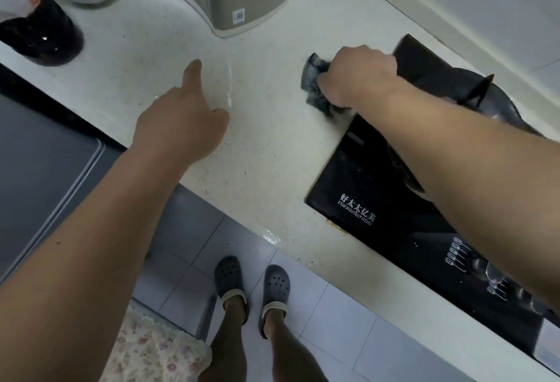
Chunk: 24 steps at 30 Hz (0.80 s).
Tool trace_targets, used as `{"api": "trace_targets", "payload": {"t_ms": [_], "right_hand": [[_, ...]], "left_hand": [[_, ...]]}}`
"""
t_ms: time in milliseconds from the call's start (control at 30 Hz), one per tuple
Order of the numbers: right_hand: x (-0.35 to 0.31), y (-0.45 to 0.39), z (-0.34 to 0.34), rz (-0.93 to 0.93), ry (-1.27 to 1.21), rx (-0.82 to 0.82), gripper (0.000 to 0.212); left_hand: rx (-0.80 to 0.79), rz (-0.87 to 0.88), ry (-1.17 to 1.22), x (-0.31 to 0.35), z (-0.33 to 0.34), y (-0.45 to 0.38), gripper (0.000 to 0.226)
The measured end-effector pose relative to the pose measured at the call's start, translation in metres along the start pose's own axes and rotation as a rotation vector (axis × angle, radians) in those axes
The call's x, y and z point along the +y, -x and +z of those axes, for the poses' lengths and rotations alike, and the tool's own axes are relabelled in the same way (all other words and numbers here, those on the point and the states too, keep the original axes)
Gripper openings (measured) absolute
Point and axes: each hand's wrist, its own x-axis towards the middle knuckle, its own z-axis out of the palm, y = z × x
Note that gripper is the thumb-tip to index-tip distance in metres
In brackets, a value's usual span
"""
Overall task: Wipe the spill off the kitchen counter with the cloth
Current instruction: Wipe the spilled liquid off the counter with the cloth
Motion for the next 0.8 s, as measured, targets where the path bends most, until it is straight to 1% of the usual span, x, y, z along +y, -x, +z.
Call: {"api": "trace_targets", "payload": {"t_ms": [100,133,233,300,367,500,600,667,800], "right_hand": [[-0.030,0.059,0.020,-0.086,-0.071,0.009,0.018],[-0.037,0.080,0.031,-0.120,-0.092,0.040,0.021],[-0.054,0.141,0.068,-0.254,-0.130,0.190,0.039],[-0.057,0.179,0.090,-0.309,-0.155,0.270,0.040],[-0.055,0.205,0.107,-0.328,-0.239,0.322,0.039],[-0.036,0.234,0.129,-0.315,-0.374,0.333,0.041],[-0.012,0.250,0.144,-0.294,-0.430,0.350,0.040],[0.012,0.263,0.157,-0.278,-0.460,0.350,0.040],[0.060,0.286,0.178,-0.232,-0.522,0.336,0.043]], "left_hand": [[-0.003,0.015,0.015,-0.003,0.002,0.003,0.077],[-0.006,0.023,0.017,-0.004,0.003,0.005,0.077],[-0.019,0.045,0.019,-0.007,0.009,0.011,0.076],[-0.024,0.059,0.035,-0.005,0.016,0.018,0.076],[-0.023,0.076,0.046,-0.002,0.024,0.031,0.074],[-0.013,0.153,0.074,0.007,0.050,0.066,0.066],[-0.016,0.266,0.089,0.022,0.073,0.099,0.058],[-0.028,0.330,0.077,0.038,0.091,0.124,0.057],[-0.045,0.393,0.044,0.068,0.123,0.160,0.055]]}}
